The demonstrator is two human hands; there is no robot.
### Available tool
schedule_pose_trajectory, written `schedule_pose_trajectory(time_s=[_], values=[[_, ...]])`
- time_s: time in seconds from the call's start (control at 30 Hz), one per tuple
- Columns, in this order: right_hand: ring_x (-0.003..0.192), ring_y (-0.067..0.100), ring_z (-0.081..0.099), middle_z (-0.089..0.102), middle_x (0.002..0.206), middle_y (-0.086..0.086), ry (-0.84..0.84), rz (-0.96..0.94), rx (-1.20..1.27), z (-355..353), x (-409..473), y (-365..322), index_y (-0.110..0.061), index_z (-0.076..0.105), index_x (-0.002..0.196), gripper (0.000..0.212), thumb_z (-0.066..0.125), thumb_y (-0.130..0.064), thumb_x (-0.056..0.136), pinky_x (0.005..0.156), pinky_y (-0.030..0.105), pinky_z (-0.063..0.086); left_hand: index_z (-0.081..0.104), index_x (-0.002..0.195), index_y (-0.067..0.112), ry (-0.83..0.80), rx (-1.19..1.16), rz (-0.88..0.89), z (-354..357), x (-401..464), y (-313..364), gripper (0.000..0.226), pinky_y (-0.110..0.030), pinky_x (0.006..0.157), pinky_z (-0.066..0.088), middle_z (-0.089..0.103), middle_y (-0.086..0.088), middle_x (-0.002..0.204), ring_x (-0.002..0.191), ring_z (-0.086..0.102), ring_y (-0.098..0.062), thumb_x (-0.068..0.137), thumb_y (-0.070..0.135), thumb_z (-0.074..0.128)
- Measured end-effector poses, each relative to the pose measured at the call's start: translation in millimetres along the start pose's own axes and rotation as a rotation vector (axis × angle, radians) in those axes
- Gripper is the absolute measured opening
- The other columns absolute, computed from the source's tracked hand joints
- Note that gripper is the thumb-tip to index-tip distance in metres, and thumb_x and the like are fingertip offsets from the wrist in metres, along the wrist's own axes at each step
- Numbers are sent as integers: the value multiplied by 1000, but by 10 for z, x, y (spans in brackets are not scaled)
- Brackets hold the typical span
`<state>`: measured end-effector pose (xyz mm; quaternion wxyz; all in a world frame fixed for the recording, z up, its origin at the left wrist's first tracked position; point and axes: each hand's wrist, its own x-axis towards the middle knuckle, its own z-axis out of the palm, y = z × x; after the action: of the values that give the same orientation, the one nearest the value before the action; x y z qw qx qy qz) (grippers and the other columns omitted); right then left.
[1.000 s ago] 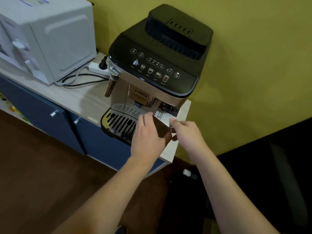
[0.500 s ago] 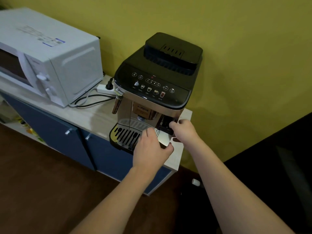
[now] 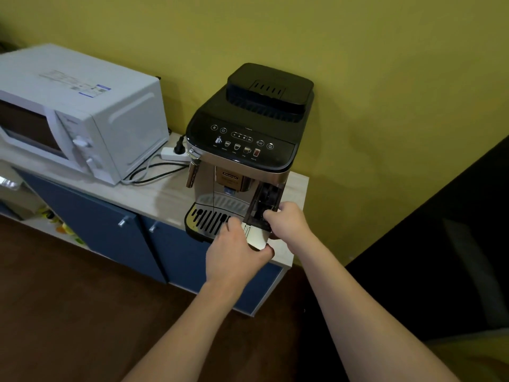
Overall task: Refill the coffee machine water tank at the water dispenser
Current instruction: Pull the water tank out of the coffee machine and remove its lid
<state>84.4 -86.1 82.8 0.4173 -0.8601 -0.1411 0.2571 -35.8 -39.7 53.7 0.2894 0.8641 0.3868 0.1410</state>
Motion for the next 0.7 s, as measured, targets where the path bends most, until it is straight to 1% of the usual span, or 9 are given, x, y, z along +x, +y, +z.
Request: schedule_pose_trajectory(time_s=[0.07, 0.13, 0.2, 0.27, 0.33, 0.4, 0.53, 0.7], values=[[78, 28, 68, 69, 89, 11, -6, -12, 2, 23, -75, 41, -11, 64, 89, 8, 58, -16, 88, 68, 43, 61, 42, 108, 19, -3, -13, 3, -31, -87, -38, 60, -30, 63, 50, 53, 2, 100, 85, 56, -17, 68, 53, 70], [80, 29, 68, 69, 87, 12, -6, -22, -4, 47, -148, 75, -12, 63, 83, 7, 58, -15, 87, 69, 44, 60, 42, 108, 19, -14, -21, 3, -64, -165, -74, 59, -30, 64, 51, 53, 2, 101, 86, 56, -16, 69, 52, 72], [79, 29, 68, 70, 86, 13, -3, -27, -16, 81, -226, 115, -11, 64, 83, 8, 58, -16, 87, 68, 44, 59, 41, 109, 20, -24, -18, 8, -87, -245, -119, 61, -31, 69, 53, 52, 2, 103, 88, 56, -17, 69, 51, 74], [73, 26, 66, 68, 82, 10, -3, -30, -28, 113, -316, 162, -11, 64, 84, 10, 58, -18, 87, 61, 39, 55, 40, 113, 21, -50, -12, 16, -111, -331, -159, 63, -31, 72, 53, 52, 2, 106, 92, 56, -17, 69, 51, 74], [66, 21, 60, 65, 76, 7, 5, -31, -33, 133, -417, 209, -11, 63, 82, 11, 59, -20, 87, 54, 31, 47, 39, 120, 21, -85, 9, 42, -138, -410, -189, 68, -29, 74, 51, 51, 1, 113, 98, 55, -16, 70, 51, 73], [67, 21, 60, 65, 76, 7, 20, -26, -15, 144, -531, 244, -11, 64, 81, 12, 59, -20, 87, 55, 30, 45, 38, 126, 21, -124, 34, 88, -182, -478, -203, 72, -28, 77, 50, 50, 2, 118, 102, 54, -16, 70, 51, 71], [64, 20, 58, 67, 76, 9, 46, 14, -15, 147, -751, 277, -7, 68, 88, 17, 61, -22, 85, 54, 31, 44, 36, 118, 25, -209, 29, 129, -324, -602, -227, 68, -30, 77, 53, 47, 5, 109, 97, 53, -13, 67, 52, 72], [61, 23, 57, 65, 74, 9, 120, 92, -6, 93, -991, 342, -5, 70, 88, 23, 62, -26, 81, 53, 32, 40, 37, 116, 24, -270, 28, 226, -428, -753, -218, 67, -34, 80, 55, 48, 5, 107, 95, 54, -15, 66, 56, 70]])
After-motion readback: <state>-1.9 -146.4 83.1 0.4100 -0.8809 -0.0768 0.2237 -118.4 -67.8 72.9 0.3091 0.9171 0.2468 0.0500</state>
